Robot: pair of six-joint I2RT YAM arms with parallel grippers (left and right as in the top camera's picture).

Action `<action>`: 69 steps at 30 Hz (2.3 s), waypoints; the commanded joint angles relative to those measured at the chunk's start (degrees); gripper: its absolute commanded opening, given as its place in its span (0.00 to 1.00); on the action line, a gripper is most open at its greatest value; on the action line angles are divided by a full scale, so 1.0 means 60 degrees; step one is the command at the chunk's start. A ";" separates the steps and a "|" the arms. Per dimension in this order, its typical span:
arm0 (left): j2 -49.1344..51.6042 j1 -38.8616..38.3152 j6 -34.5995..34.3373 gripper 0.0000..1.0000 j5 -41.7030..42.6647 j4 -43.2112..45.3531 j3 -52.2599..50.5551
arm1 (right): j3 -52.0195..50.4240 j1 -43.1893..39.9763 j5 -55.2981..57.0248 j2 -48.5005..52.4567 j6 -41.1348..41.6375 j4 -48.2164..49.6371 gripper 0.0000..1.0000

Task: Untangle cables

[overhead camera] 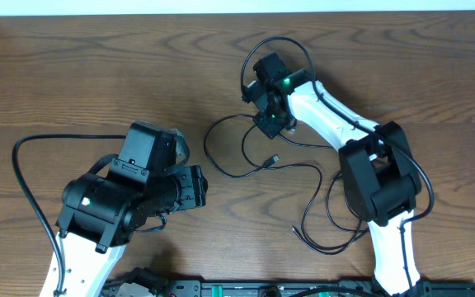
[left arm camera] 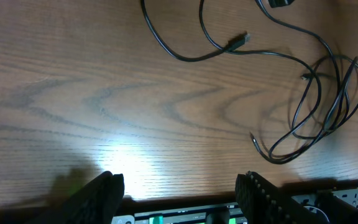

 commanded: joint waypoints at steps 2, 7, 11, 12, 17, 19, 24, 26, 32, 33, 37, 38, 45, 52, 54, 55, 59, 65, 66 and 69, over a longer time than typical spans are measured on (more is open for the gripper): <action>-0.0026 0.0004 0.0055 0.64 -0.0124 -0.0029 0.0138 | 0.0084 0.0047 -0.0051 -0.1606 0.0470 -0.0025 0.01; -0.0026 0.0004 0.0055 0.64 -0.0127 -0.0029 0.0142 | 0.0084 0.0007 0.0117 -0.3679 0.0543 0.0015 0.01; -0.0026 0.0004 0.0055 0.64 -0.0127 -0.0029 0.0142 | 0.0084 -0.0124 0.1290 -0.5523 0.0954 0.0342 0.01; -0.0026 0.0004 0.0055 0.64 -0.0124 -0.0033 0.0138 | 0.0084 -0.0182 0.1588 -0.6040 0.1020 0.0506 0.01; -0.0026 0.0004 0.0055 0.64 -0.0127 -0.0029 0.0138 | 0.0084 -0.0619 0.2382 -0.8462 0.1122 0.1825 0.01; -0.0026 0.0004 0.0058 0.64 -0.0127 -0.0029 0.0142 | 0.0084 -0.0838 0.2382 -0.9253 0.1242 0.2539 0.01; -0.0026 0.0004 0.0058 0.64 -0.0124 -0.0029 0.0142 | 0.0084 -0.1479 0.2466 -1.1063 0.1326 0.4313 0.01; -0.0026 0.0004 0.0058 0.64 -0.0127 -0.0029 0.0142 | 0.0084 -0.1745 0.2656 -1.1515 0.1326 0.4564 0.01; -0.0026 0.0004 0.0058 0.64 -0.0127 -0.0029 0.0138 | 0.0080 -0.2160 0.2699 -1.1799 0.1341 0.3085 0.01; -0.0026 0.0004 0.0058 0.65 -0.0127 -0.0029 0.0142 | 0.0080 -0.2157 0.2699 -1.1668 0.1479 0.2412 0.01; -0.0026 0.0004 0.0058 0.64 -0.0127 -0.0029 0.0142 | 0.0076 -0.2157 0.2590 -1.0870 0.2004 -0.0040 0.06; -0.0026 0.0004 0.0058 0.64 -0.0127 -0.0026 0.0142 | 0.0076 -0.2157 0.2543 -1.0586 0.2084 -0.0656 0.07; -0.0026 0.0004 0.0066 0.65 -0.0131 -0.0026 0.0138 | 0.0069 -0.2200 0.2608 -0.7934 0.3034 -0.3646 0.06; -0.0026 0.0004 0.0244 0.65 -0.0131 -0.0026 0.0138 | 0.0069 -0.2794 0.3067 -0.5934 0.5246 -0.4291 0.60; -0.0026 0.0004 0.0244 0.65 -0.0131 -0.0026 0.0142 | 0.0069 -0.2962 0.3126 -0.5512 0.5559 -0.4295 0.87; -0.0026 0.0004 0.0244 0.65 -0.0131 -0.0026 0.0138 | 0.0069 -0.3031 0.3206 -0.5351 0.5555 -0.4324 0.95; -0.0026 0.0004 0.0324 0.65 -0.0127 -0.0029 0.0142 | 0.0069 -0.3450 0.3716 -0.4634 0.5621 -0.4390 0.99; -0.0026 0.0004 0.0423 0.70 -0.0127 -0.0029 0.0138 | 0.0033 -0.4135 0.3705 -0.3825 0.6863 -0.4371 0.99; -0.0026 0.0004 0.0419 0.70 -0.0127 -0.0029 0.0138 | -0.0015 -0.4240 0.3672 -0.3668 0.6896 -0.4313 0.99; -0.0026 0.0004 0.0419 0.71 -0.0124 -0.0033 0.0142 | -0.0186 -0.4415 0.3668 -0.3158 0.6881 -0.4197 0.99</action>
